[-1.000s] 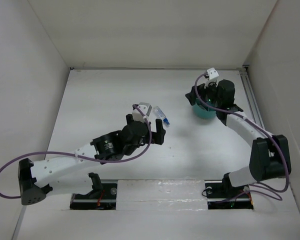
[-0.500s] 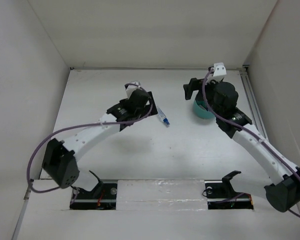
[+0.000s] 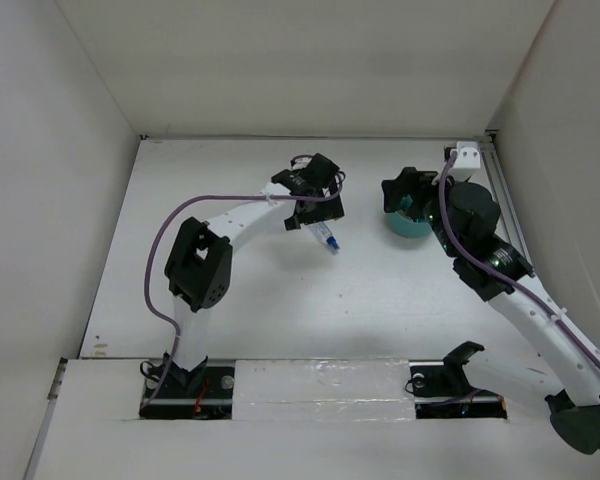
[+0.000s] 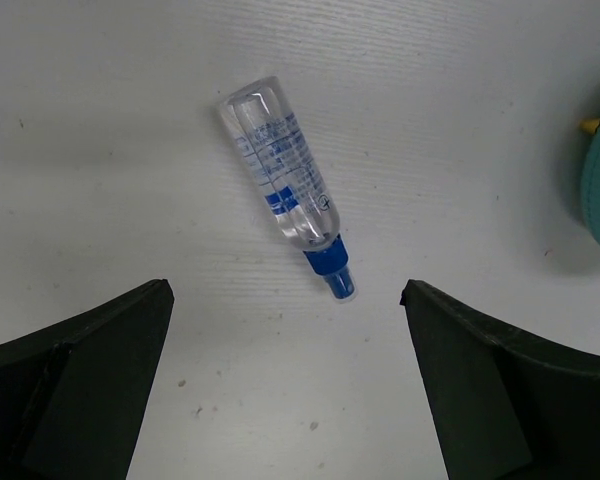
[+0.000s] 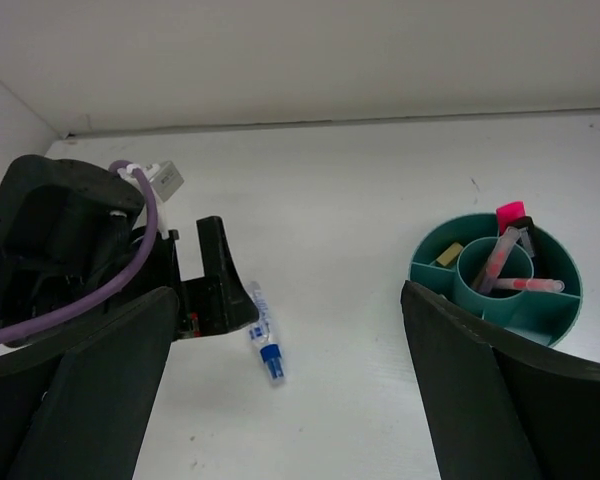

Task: Sort the stationery into containers
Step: Pick up the stationery from the center of the board.

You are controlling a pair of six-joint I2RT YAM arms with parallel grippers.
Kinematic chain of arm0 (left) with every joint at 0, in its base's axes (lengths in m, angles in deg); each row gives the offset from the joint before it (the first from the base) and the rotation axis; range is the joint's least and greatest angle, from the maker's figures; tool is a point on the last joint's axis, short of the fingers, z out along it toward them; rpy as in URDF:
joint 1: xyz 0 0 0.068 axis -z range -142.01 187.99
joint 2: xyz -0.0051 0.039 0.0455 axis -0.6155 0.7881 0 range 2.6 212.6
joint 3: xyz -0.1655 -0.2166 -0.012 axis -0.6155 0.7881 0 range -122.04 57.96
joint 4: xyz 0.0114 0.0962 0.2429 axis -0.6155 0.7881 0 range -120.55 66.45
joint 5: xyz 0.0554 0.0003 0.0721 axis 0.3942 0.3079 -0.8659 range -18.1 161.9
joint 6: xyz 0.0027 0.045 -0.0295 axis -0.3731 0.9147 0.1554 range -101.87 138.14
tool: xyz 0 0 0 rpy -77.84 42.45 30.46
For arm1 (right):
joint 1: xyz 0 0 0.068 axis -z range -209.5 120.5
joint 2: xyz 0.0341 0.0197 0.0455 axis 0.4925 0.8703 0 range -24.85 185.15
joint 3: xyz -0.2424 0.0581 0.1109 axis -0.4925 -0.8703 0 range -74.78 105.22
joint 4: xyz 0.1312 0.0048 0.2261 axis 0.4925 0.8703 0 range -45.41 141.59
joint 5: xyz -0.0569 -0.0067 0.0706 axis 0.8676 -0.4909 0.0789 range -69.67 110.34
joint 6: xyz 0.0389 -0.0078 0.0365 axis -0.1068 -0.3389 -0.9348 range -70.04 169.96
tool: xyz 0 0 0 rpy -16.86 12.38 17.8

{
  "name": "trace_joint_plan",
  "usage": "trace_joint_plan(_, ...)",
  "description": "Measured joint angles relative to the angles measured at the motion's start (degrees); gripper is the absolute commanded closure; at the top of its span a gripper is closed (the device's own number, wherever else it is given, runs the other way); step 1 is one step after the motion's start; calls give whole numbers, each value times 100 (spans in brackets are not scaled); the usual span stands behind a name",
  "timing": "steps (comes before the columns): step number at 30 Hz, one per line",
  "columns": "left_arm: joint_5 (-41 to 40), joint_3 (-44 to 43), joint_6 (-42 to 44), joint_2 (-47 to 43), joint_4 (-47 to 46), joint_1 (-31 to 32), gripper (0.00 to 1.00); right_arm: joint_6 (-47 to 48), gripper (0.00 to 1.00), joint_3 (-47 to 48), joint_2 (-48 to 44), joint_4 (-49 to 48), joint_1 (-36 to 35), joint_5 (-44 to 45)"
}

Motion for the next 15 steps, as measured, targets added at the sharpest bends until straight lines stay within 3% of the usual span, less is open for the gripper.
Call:
trace_joint_plan(8,-238,-555,680,177,507,-83,0,-28,0,-7,-81,17,-48,-179)
trace_joint_plan(15,50,-651,739,326,592,-396,0,-61,0,-11,-74,17,-59,-332)
